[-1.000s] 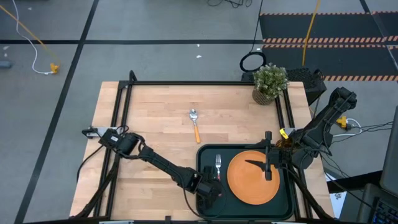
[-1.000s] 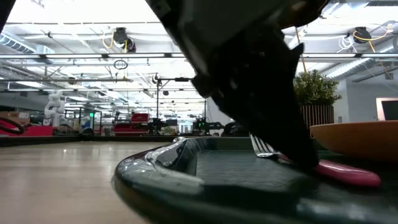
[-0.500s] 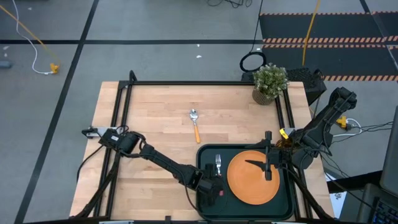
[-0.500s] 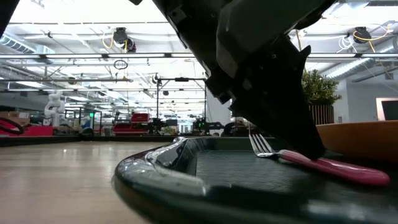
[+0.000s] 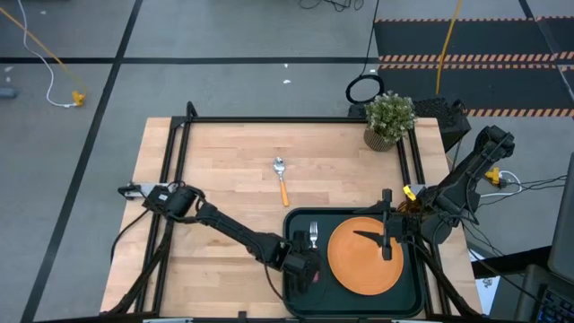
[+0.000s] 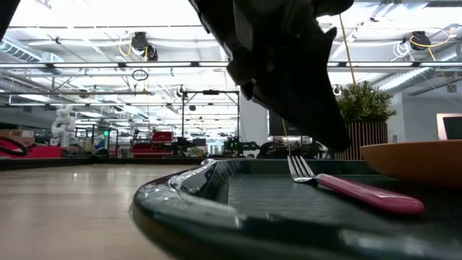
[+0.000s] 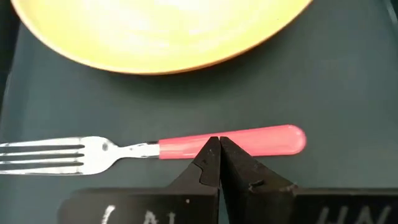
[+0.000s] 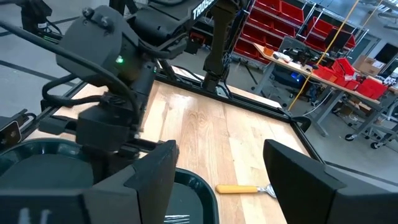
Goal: Pick and place plate/cup/fork/spoon on tray
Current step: Put the pink fork on the left side of the orange plate
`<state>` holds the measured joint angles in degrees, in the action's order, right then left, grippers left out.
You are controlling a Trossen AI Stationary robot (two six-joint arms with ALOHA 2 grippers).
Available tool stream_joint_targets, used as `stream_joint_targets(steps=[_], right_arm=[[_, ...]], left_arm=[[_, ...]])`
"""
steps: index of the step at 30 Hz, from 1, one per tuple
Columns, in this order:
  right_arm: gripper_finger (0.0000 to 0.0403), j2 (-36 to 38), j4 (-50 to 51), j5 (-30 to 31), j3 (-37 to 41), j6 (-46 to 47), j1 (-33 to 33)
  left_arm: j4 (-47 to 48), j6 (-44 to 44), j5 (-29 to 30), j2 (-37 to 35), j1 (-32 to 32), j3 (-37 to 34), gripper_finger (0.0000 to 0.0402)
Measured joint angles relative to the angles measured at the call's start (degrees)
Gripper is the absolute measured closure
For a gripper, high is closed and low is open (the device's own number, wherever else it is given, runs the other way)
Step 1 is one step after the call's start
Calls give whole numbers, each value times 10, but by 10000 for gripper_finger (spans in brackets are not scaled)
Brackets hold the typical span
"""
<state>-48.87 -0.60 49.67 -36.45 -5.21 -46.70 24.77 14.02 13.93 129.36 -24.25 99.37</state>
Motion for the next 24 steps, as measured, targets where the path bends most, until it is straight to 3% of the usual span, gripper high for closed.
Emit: stream_joint_targets(steps=[9,24], right_arm=[[167,0,0,0,0,0,0],[167,0,0,0,0,-2,0]], left_arm=[[38,13,10,4,24,0,401],[-1,12,6,10,26,-28,401]])
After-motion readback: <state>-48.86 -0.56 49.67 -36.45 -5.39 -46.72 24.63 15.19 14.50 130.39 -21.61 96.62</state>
